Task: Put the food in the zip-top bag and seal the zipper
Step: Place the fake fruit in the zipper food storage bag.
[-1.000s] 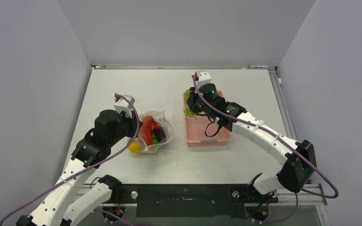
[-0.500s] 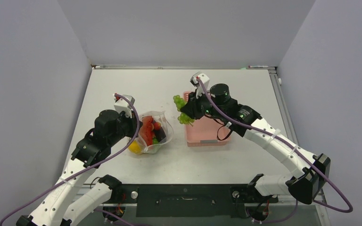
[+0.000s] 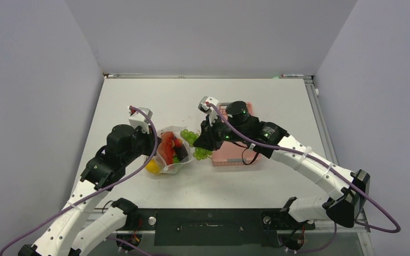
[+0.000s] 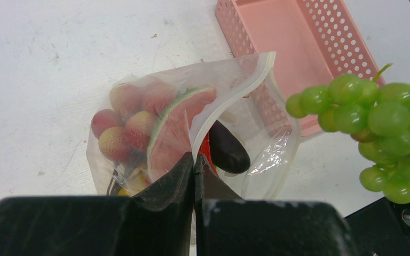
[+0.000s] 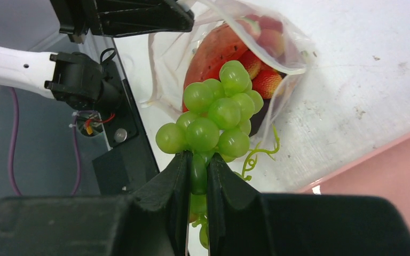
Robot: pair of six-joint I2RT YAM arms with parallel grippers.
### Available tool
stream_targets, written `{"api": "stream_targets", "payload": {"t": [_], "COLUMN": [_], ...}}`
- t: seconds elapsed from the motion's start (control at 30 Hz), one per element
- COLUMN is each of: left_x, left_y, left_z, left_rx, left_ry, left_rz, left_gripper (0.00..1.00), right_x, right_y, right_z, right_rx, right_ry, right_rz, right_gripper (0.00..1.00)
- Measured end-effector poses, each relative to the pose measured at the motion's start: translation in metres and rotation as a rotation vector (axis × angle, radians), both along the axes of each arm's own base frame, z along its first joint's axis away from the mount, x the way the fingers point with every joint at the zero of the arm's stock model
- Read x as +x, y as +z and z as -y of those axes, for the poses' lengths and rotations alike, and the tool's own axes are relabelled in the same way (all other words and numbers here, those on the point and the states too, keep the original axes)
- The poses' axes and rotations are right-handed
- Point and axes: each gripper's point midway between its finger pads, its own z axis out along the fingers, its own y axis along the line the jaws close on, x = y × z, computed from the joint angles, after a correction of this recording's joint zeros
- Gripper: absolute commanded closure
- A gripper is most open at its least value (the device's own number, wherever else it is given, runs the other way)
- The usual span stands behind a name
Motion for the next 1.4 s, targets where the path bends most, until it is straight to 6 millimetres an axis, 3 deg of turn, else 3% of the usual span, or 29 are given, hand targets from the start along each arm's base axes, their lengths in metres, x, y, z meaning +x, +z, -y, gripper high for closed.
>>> {"api": "stream_targets", "payload": {"t": [0.23, 0.5, 1.07, 1.4], "left_x": [0.0, 0.0, 0.0, 0.0], "left_y": [0.0, 0.0, 0.0, -0.001], "left_z": [0.0, 0.0, 0.0, 0.0], "left_rx": [0.0, 0.0, 0.0, 0.001], "left_ry": [0.0, 0.0, 0.0, -0.002], "left_rz": [0.0, 0.0, -0.001, -0.003], "left_gripper": [1.0, 1.0, 1.0, 1.0], "right_x": [-0.014, -0.007, 0.034, 0.058], "right_y": [-0.016, -0.035, -0.072, -0.062], "right_z": [-0.019, -0.036, -0.063, -0.068], "right_rx": [-0.045, -0.09, -0.134, -0.063], "right_ry": [0.062, 0.03, -0.249, -0.411], "right_rz": [-0.039, -0.102, -0.181, -0.177], "right_gripper": [0.95, 0.95, 0.94, 0.95]}}
